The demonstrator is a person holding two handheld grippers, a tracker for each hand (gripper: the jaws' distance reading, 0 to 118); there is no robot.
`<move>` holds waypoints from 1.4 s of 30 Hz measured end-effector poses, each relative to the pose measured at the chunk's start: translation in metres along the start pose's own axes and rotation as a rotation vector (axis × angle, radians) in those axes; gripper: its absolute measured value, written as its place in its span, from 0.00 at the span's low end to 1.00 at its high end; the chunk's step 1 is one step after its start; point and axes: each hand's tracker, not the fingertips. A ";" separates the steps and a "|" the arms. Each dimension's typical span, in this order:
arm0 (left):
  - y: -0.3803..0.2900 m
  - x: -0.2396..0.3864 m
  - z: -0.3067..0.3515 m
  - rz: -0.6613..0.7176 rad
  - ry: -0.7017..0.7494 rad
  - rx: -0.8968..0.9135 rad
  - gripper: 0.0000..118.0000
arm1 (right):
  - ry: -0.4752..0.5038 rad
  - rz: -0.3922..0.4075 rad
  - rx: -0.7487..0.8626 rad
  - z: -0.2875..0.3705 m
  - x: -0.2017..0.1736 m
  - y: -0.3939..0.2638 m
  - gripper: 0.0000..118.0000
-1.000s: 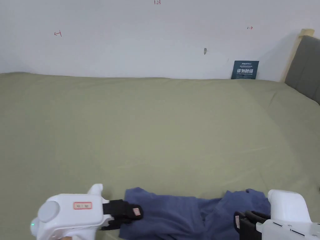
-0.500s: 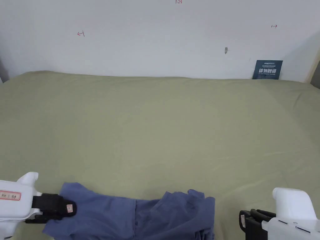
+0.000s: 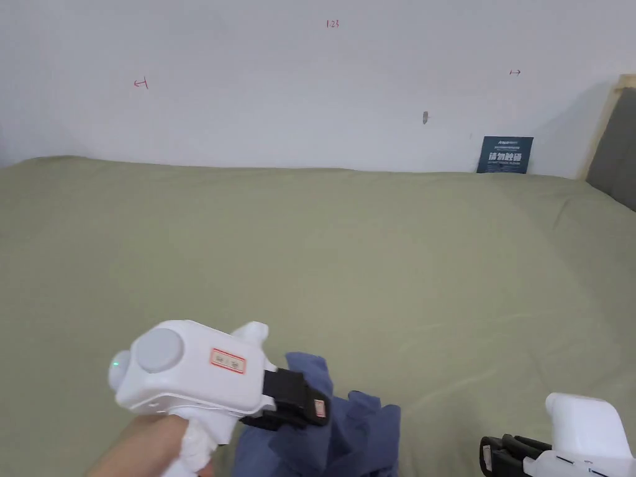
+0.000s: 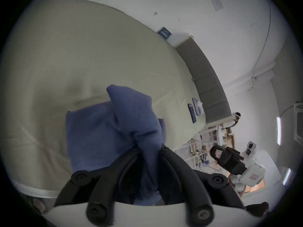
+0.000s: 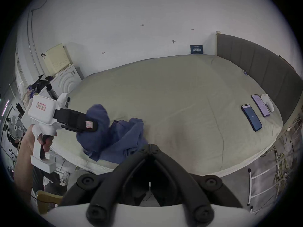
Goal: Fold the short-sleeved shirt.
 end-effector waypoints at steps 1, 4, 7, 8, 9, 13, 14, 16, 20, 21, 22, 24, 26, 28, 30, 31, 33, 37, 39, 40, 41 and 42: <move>0.000 0.002 -0.007 -0.001 -0.010 -0.010 0.13 | -0.001 -0.002 -0.001 -0.001 0.002 -0.001 0.01; 0.000 -0.004 -0.021 0.035 -0.104 -0.013 0.52 | -0.003 -0.010 -0.002 -0.002 0.005 -0.002 0.01; -0.003 -0.008 -0.014 0.073 -0.135 0.023 0.60 | -0.002 -0.011 -0.004 -0.003 0.005 -0.003 0.01; -0.005 -0.012 -0.011 0.075 -0.141 0.059 0.60 | -0.002 -0.011 -0.005 -0.004 0.005 -0.003 0.01; -0.007 -0.017 -0.010 0.081 -0.141 0.069 0.60 | 0.001 -0.011 -0.005 -0.004 0.005 -0.003 0.01; -0.020 -0.034 -0.017 0.166 -0.097 0.117 0.16 | 0.011 -0.009 0.000 -0.004 0.004 -0.004 0.01; -0.024 -0.036 -0.023 0.168 -0.083 0.110 0.06 | 0.016 -0.010 0.002 -0.004 0.003 -0.004 0.01; -0.022 -0.056 -0.042 0.169 -0.076 0.105 0.05 | 0.019 -0.012 0.002 -0.004 0.003 -0.004 0.01; -0.041 -0.058 -0.083 0.201 -0.147 0.057 0.05 | 0.015 -0.011 0.006 -0.002 0.004 -0.006 0.01; -0.044 -0.061 -0.093 0.212 -0.143 0.057 0.05 | 0.015 -0.013 0.008 -0.001 0.004 -0.006 0.01; -0.047 -0.064 -0.101 0.228 -0.142 0.059 0.05 | 0.016 -0.015 0.009 0.000 0.004 -0.006 0.01; -0.055 -0.068 -0.123 0.286 -0.198 0.057 0.05 | 0.017 -0.011 0.010 0.001 0.004 -0.007 0.01; -0.057 -0.067 -0.128 0.292 -0.221 0.079 0.05 | 0.013 -0.006 0.008 0.001 0.004 -0.007 0.01; -0.067 -0.045 -0.124 0.271 -0.238 0.094 0.05 | 0.009 -0.008 0.002 -0.004 0.004 -0.007 0.01; -0.069 -0.040 -0.120 0.260 -0.240 0.102 0.05 | 0.012 -0.007 -0.006 -0.010 0.003 -0.006 0.01; -0.064 -0.038 -0.113 0.257 -0.242 0.109 0.05 | 0.025 0.000 -0.010 -0.014 0.003 -0.004 0.01; -0.059 -0.040 -0.085 0.253 -0.281 0.187 0.05 | 0.077 0.008 -0.009 -0.025 0.003 0.003 0.01; -0.050 -0.062 0.005 0.246 -0.276 0.348 0.05 | 0.397 -0.090 0.023 -0.068 0.012 0.013 0.01; -0.046 -0.089 0.042 0.261 -0.157 0.399 0.05 | 0.635 -0.177 -0.056 -0.108 0.016 0.014 0.01; -0.047 -0.103 0.058 0.300 -0.119 0.418 0.05 | 0.760 -0.210 -0.103 -0.130 0.018 0.013 0.01; -0.050 -0.116 0.071 0.334 -0.100 0.438 0.05 | 0.842 -0.223 -0.136 -0.153 0.018 0.009 0.01; -0.055 -0.126 0.081 0.356 -0.104 0.453 0.05 | 0.904 -0.235 -0.166 -0.173 0.018 0.006 0.01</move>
